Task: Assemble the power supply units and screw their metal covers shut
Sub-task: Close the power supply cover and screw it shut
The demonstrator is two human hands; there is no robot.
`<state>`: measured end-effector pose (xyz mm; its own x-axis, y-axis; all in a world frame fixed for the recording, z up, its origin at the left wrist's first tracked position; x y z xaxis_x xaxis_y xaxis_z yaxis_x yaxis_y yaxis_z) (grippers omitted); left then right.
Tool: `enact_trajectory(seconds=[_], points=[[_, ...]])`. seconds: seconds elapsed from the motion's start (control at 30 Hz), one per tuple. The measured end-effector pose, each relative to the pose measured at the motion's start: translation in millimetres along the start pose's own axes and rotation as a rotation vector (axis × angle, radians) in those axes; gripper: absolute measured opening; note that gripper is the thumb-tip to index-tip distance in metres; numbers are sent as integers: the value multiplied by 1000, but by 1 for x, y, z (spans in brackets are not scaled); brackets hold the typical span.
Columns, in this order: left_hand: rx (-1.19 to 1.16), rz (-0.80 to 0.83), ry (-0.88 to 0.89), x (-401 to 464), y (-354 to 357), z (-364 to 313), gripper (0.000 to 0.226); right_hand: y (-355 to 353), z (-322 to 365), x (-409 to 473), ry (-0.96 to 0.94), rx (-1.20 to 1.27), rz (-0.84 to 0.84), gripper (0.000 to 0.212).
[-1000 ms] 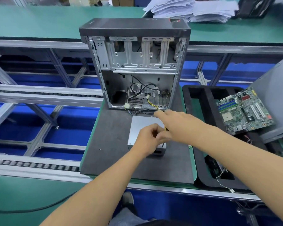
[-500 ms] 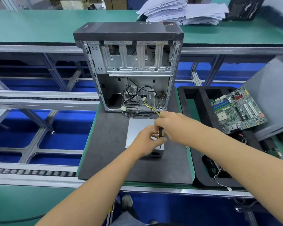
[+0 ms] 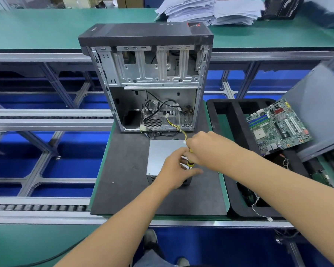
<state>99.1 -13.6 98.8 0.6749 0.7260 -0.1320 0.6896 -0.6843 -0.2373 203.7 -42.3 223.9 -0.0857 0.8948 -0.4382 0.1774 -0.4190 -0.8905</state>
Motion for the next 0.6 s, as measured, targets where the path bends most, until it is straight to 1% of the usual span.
enact_trajectory(seconds=[0.03, 0.1, 0.17, 0.23, 0.27, 0.33, 0.4, 0.43, 0.5, 0.53, 0.6], points=[[-19, -35, -10, 0, 1, 0, 38, -1, 2, 1, 38, -34, -1, 20], [-13, -74, -9, 1, 0, 2, 35, -1, 1, 0, 52, 12, 3, 22], [8, -40, 12, 1, -3, 3, 27, 0, 0, -2, -36, 96, 57, 24], [19, 15, 19, 0, -5, 3, 25, 1, 1, -2, -93, 46, 81, 24], [21, 33, 24, 0, -5, 2, 26, 1, 1, -1, -74, 16, 67, 20], [-19, 13, 53, -1, -2, 0, 31, 0, 1, 2, 22, -35, 23, 14], [-75, -30, 67, 0, 0, -1, 30, 0, 1, 2, 82, -55, 22, 16], [-75, -34, 55, 0, 0, -1, 28, 1, 1, 0, 75, -21, 48, 18], [-38, 5, 21, 1, -2, 0, 20, 4, 2, -2, -20, 88, 103, 27], [-17, 41, 8, 1, -4, 0, 17, 4, 3, -3, -70, 98, 122, 28], [9, 111, -16, 2, -6, -1, 15, 4, 4, 0, -75, 25, 127, 15]])
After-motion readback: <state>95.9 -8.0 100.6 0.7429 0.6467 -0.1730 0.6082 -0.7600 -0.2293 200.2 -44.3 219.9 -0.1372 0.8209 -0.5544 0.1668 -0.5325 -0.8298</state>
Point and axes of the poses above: each hand's wrist, its own x-axis towards the middle knuckle, its own y-axis out of the palm, z = x × y, the point moved 2 cm from there along x, towards the middle knuckle, and after that the axes turned 12 degrees about z, right-handed, at the moved point
